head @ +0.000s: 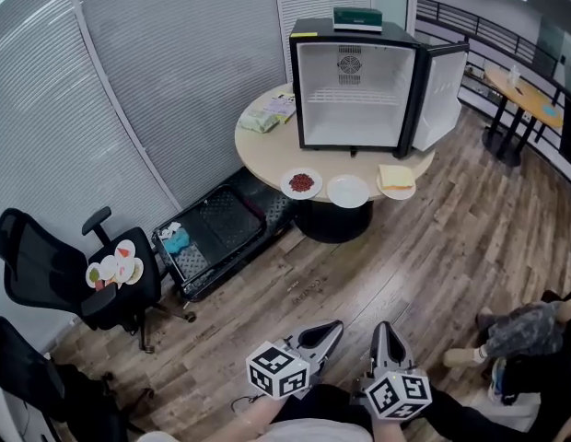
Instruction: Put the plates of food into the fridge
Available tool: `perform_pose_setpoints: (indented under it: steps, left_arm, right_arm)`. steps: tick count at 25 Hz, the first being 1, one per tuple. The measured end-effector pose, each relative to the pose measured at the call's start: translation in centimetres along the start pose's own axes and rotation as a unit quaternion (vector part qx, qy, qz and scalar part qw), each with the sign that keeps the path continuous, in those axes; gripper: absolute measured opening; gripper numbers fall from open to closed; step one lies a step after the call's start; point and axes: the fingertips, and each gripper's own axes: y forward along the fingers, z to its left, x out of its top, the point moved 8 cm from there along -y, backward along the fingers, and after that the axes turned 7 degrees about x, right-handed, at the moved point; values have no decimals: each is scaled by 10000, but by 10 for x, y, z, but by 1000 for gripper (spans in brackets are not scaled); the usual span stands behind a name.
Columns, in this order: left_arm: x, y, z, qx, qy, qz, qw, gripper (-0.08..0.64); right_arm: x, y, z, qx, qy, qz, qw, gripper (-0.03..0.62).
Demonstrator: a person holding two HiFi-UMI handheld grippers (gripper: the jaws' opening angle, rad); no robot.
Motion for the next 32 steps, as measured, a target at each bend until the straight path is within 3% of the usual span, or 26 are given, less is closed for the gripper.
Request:
perform_pose_setpoints:
  steps: [11,25,32]
  left_arm:
    - [60,82,55,-363,-31,-42,9993,5]
    - [115,135,120,-622,52,-4,9981,5]
    - [134,155,151,-786,304,94,9964,5]
  right_arm:
    - [36,93,-15,96,-242,-68,9996,-6]
    - [59,179,-28,-285,-195,-207,9992,-6]
    - [60,213,-37,-565,-102,-415,9975,-6]
